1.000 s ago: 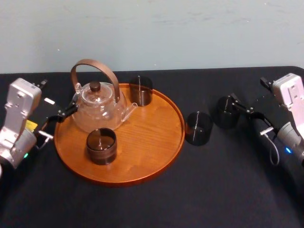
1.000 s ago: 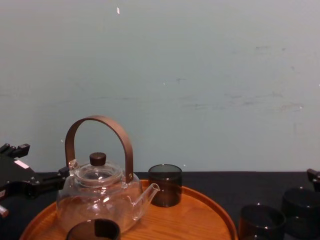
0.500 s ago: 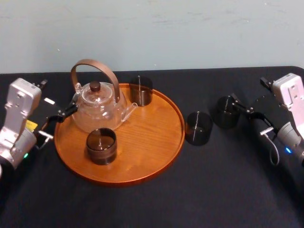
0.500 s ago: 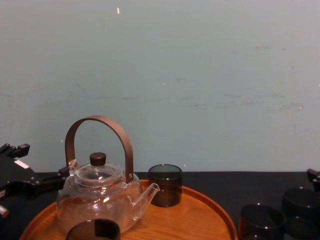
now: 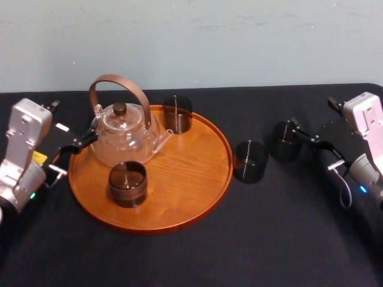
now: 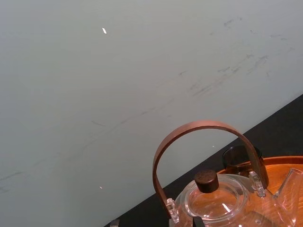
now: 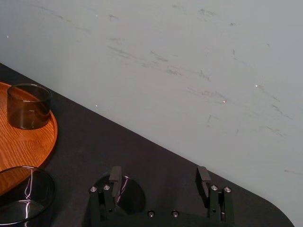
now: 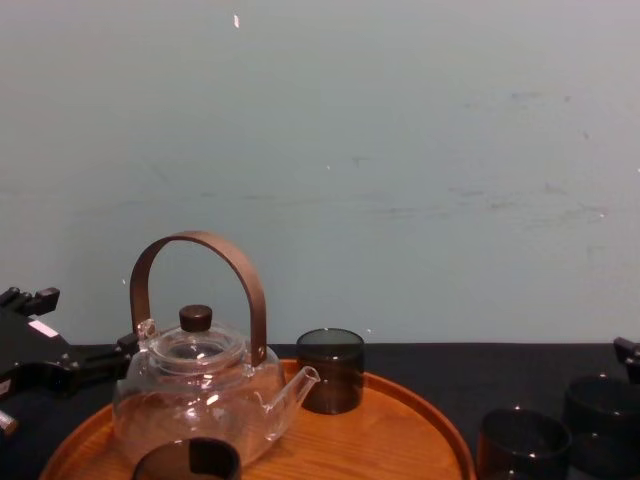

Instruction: Pick up the glass from the table and place it on the tray.

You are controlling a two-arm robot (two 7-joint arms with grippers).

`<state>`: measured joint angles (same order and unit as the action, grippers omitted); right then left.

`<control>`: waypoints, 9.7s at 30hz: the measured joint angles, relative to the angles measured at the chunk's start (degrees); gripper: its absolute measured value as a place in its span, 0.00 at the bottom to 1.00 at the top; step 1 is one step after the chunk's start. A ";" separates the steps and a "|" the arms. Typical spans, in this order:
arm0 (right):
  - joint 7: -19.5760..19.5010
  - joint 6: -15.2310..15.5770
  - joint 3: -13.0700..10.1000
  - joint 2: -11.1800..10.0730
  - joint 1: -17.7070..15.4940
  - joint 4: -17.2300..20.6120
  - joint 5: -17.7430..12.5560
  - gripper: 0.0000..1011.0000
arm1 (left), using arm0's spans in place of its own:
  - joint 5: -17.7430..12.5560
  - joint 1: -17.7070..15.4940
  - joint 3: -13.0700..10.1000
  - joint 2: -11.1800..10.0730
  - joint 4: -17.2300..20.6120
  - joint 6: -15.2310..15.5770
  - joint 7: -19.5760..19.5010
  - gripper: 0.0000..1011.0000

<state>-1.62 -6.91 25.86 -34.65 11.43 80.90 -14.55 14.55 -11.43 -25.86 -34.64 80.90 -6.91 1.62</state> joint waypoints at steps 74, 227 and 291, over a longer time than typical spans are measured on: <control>17.91 7.74 -4.05 6.92 -7.85 3.51 -6.19 0.99 | 0.00 0.00 0.00 0.00 0.00 0.00 0.00 0.99; 28.73 7.88 0.98 15.14 -0.91 0.47 -2.60 0.90 | 0.00 0.00 0.00 0.00 0.00 0.00 0.00 0.99; 32.88 1.17 5.88 20.64 4.41 -12.02 -1.83 0.90 | 0.00 0.00 0.00 0.00 0.00 0.00 0.00 0.99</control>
<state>31.26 -5.73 31.74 -14.01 15.84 68.88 -16.37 14.55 -11.43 -25.86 -34.65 80.90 -6.91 1.62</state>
